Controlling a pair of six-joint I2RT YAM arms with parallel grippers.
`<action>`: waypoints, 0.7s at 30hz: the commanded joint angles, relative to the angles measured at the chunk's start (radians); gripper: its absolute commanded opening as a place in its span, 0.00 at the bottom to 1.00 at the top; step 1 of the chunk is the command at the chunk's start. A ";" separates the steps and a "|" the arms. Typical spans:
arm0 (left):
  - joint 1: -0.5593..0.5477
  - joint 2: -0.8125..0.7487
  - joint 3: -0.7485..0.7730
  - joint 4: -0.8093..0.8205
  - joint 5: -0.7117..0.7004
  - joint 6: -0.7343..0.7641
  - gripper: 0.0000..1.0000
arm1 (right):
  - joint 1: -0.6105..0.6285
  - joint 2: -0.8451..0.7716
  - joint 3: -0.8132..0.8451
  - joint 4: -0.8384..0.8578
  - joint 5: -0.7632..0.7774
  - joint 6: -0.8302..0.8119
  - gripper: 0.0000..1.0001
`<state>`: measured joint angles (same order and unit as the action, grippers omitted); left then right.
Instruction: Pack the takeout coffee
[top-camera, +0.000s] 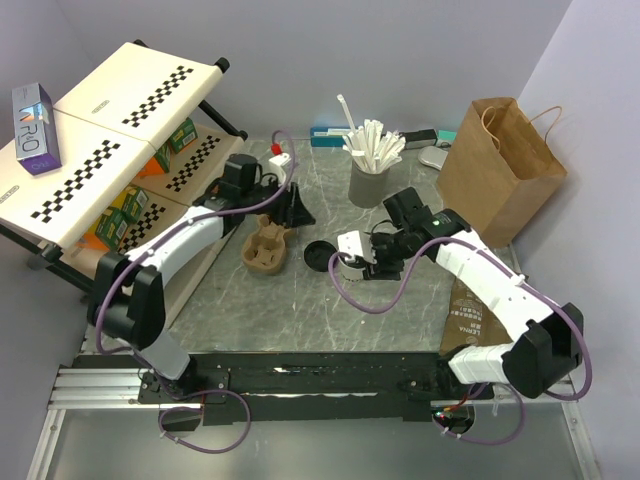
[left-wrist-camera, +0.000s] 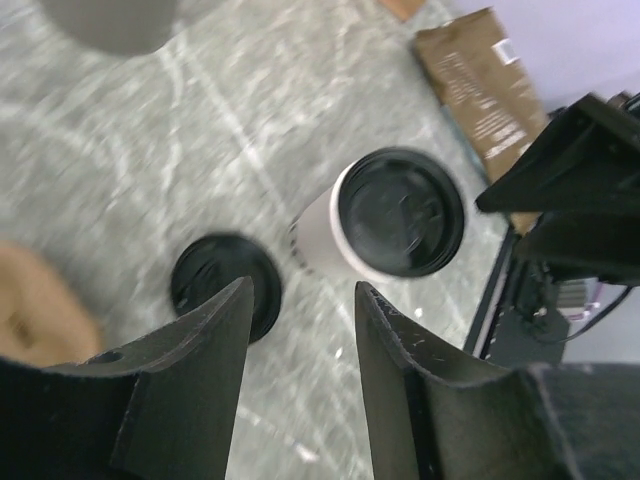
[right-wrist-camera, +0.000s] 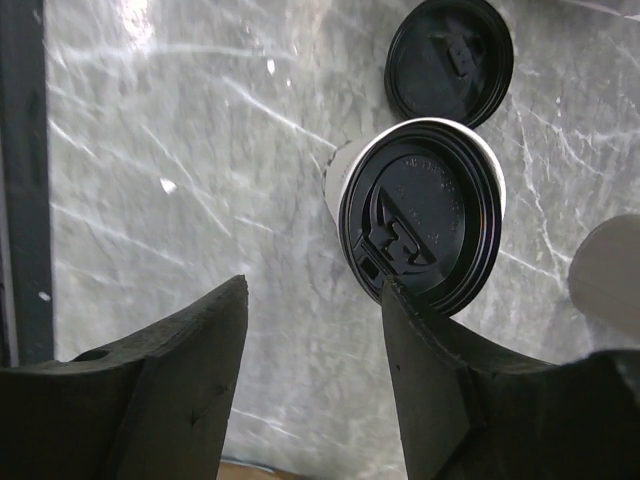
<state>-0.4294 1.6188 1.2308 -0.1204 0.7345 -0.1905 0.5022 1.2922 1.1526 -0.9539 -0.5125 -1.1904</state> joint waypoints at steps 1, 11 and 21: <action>0.035 -0.074 -0.039 -0.042 -0.035 0.060 0.51 | 0.030 0.004 0.036 -0.002 0.055 -0.120 0.61; 0.047 -0.108 -0.062 -0.010 -0.004 0.045 0.51 | 0.058 0.032 -0.004 0.033 0.101 -0.155 0.57; 0.047 -0.079 -0.047 -0.001 0.020 0.034 0.51 | 0.075 0.062 -0.025 0.093 0.127 -0.155 0.52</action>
<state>-0.3843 1.5436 1.1709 -0.1547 0.7204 -0.1513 0.5621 1.3384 1.1381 -0.8997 -0.3927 -1.3144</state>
